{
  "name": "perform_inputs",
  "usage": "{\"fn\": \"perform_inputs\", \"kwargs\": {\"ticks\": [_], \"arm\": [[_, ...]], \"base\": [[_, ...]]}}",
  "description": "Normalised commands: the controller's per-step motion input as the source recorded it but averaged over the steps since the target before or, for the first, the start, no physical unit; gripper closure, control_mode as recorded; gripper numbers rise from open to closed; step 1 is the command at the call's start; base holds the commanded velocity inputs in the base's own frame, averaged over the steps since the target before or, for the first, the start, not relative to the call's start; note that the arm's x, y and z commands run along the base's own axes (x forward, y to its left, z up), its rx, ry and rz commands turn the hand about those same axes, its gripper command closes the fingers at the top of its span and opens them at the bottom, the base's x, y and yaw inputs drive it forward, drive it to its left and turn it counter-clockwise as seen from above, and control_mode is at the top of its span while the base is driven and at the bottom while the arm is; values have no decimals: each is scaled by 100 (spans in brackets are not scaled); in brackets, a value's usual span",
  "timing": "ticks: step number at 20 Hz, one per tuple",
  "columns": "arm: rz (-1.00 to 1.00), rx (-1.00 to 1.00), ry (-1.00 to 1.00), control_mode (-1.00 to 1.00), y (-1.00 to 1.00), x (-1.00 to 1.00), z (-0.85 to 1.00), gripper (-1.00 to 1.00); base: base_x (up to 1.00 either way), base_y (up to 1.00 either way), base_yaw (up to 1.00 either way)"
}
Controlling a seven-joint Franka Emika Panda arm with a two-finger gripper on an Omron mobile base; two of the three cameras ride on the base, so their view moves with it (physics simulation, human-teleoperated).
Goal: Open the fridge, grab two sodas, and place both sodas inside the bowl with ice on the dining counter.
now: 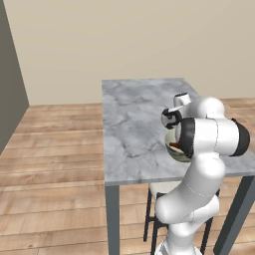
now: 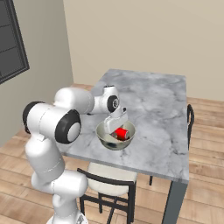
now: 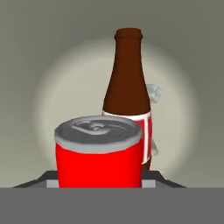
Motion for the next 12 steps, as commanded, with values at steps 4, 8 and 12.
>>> {"fn": "perform_inputs", "kwargs": {"ticks": [4,8,12], "arm": [[0,2,0,-100,0,-7,0,-100],[1,0,-1,-100,0,-21,7,-100],[2,0,-9,-100,0,-35,24,-100]], "base": [[0,0,0],[0,0,0],[0,0,0]]}}
